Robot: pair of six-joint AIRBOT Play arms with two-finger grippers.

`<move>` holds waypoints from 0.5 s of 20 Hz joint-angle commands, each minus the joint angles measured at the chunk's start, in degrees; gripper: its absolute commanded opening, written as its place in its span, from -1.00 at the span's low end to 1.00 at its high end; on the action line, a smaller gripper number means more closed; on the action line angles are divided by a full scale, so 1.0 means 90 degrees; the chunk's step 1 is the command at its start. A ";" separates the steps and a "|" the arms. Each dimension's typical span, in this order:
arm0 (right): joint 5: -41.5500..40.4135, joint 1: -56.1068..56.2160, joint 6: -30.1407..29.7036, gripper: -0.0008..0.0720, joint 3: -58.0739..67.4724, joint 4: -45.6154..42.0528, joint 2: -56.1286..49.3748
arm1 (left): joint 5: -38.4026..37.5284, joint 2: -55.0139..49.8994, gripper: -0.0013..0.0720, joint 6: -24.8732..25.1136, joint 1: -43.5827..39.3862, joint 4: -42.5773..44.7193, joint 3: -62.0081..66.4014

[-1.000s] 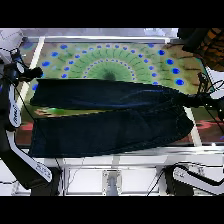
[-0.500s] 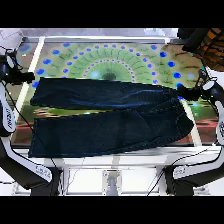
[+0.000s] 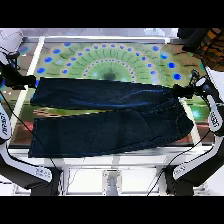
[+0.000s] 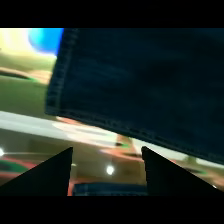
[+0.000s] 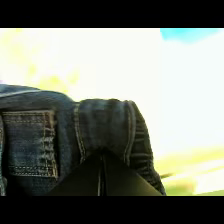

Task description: Fold the clothes and pants, and hang the long-sleeved shirts on hangers.

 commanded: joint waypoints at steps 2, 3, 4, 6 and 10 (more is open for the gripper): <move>-0.0056 0.0078 -0.0165 -0.93 0.0838 -0.0257 -0.0112 | 0.0068 0.0707 0.29 0.0221 0.0029 -0.0381 -0.1246; -0.0102 0.0066 0.0027 -0.93 0.1127 -0.0563 -0.0119 | 0.0221 0.0928 0.29 0.0240 0.0049 -0.0381 -0.1649; -0.0138 0.0066 0.0330 -0.93 0.1413 -0.1020 -0.0138 | 0.0369 0.1149 0.29 0.0277 0.0075 -0.0384 -0.2052; -0.0223 0.0063 0.0792 -0.93 0.1790 -0.1865 -0.0151 | 0.0661 0.1588 0.29 0.0308 0.0102 -0.0359 -0.2895; 0.0124 -0.0131 0.0797 -0.66 0.2004 -0.2008 -0.0151 | 0.0838 0.2091 0.33 0.0418 0.0126 -0.0231 -0.4073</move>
